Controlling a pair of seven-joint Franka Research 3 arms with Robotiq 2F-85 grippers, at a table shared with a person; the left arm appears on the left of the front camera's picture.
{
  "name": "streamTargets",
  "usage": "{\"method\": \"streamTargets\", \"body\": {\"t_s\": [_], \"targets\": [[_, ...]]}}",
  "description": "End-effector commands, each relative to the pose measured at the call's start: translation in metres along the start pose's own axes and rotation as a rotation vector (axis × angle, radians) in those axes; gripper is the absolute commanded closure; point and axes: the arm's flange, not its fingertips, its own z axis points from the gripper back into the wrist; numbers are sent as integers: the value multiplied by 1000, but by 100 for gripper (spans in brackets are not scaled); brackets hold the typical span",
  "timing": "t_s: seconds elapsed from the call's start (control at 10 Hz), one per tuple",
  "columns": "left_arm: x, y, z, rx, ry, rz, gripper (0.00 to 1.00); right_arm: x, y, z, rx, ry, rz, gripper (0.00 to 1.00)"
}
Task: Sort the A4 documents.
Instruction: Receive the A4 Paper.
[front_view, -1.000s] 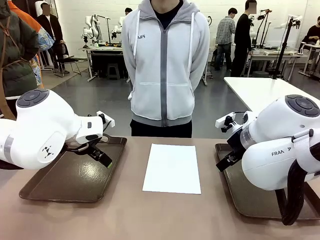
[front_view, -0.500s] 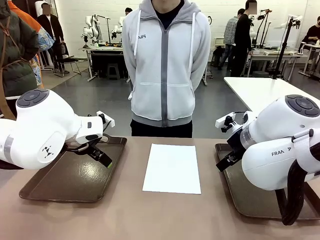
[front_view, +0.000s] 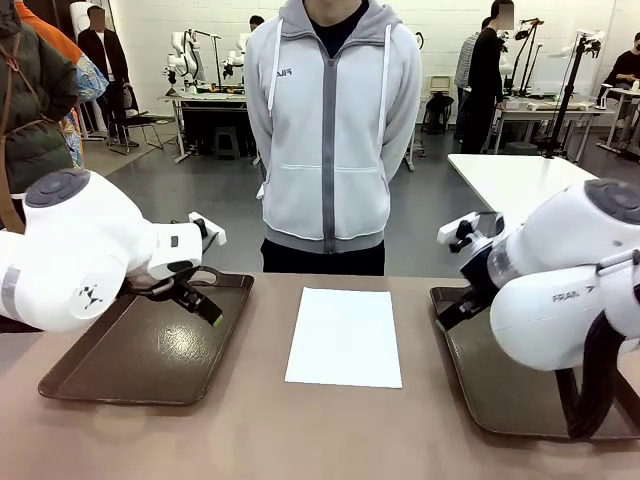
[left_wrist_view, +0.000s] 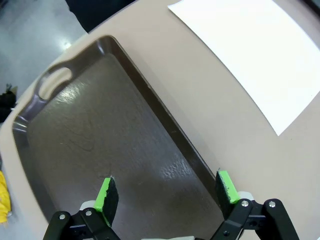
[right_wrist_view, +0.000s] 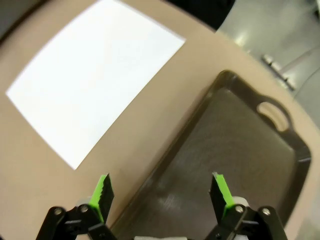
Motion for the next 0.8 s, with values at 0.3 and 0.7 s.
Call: {"method": "streamTargets", "body": {"t_s": [0.3, 0.7], "targets": [[-29, 48, 94, -154, -56, 166, 0, -41, -65, 95, 127, -149, -110, 0], [-51, 88, 155, -252, -180, 160, 0, -63, -93, 144, 192, -286, -143, 0]]}}
